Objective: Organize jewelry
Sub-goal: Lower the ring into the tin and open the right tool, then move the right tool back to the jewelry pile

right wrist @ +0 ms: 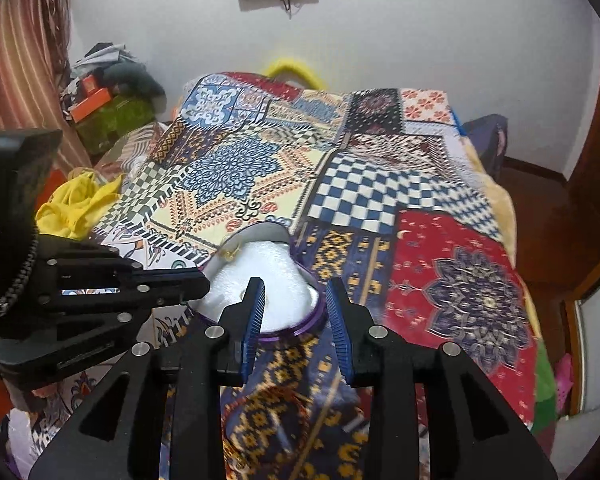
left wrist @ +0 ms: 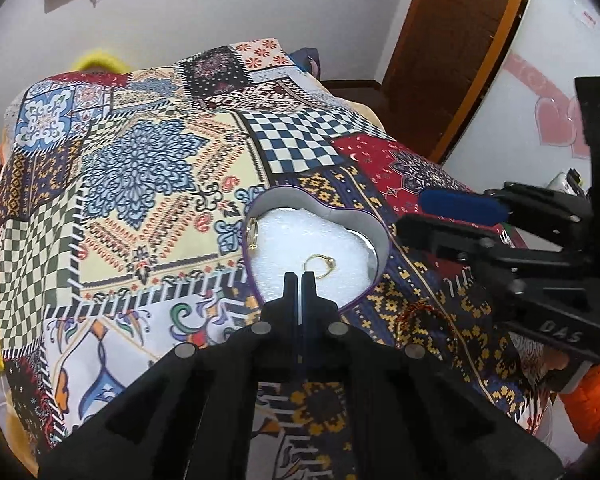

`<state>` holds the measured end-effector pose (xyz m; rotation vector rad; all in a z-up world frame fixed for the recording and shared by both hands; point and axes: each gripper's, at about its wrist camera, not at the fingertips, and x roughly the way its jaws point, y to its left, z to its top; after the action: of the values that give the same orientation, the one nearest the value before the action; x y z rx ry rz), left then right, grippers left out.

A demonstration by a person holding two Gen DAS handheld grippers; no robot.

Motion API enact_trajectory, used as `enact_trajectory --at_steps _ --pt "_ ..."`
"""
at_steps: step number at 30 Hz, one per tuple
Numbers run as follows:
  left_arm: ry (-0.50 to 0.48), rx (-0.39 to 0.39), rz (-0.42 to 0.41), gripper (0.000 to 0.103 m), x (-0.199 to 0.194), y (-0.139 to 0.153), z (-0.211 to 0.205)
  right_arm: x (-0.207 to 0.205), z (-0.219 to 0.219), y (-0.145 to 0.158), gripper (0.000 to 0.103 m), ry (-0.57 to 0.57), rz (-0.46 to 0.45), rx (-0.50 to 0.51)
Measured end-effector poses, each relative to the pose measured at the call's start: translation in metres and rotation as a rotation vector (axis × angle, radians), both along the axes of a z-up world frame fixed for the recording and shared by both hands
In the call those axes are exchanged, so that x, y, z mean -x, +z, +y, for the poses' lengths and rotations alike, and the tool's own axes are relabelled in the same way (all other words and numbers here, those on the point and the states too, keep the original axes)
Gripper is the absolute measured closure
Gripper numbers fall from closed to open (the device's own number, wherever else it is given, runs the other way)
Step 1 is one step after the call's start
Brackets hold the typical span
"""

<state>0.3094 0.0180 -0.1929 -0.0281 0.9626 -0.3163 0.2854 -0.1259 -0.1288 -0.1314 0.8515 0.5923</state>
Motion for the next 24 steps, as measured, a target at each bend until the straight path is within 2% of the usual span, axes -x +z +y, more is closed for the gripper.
enact_trajectory --at_steps 5,8,10,12,15,19,24 --pt "-0.002 -0.022 -0.008 0.103 0.004 0.001 -0.003 0.004 -0.012 -0.001 0.074 -0.014 0.011 -0.006" --pt "0.018 -0.025 -0.014 0.099 0.010 0.007 0.003 0.007 -0.017 -0.002 0.074 -0.027 0.009 0.003" --pt "0.039 -0.033 -0.020 0.090 0.015 0.010 0.007 0.012 -0.019 -0.002 0.074 -0.030 0.013 -0.005" --pt "0.070 -0.052 -0.035 0.071 0.021 0.015 0.011 0.016 -0.022 -0.001 0.074 -0.032 0.019 -0.017" --pt "0.096 -0.062 -0.059 0.059 0.032 0.021 0.016 0.027 -0.023 -0.001 0.074 -0.034 0.013 0.002" --pt "0.103 -0.081 -0.067 0.059 0.050 0.027 0.016 0.044 -0.024 0.001 0.072 -0.021 0.009 0.015" --pt "0.082 -0.108 -0.079 0.058 0.079 0.033 0.008 0.068 -0.031 0.006 0.063 -0.015 0.005 0.011"
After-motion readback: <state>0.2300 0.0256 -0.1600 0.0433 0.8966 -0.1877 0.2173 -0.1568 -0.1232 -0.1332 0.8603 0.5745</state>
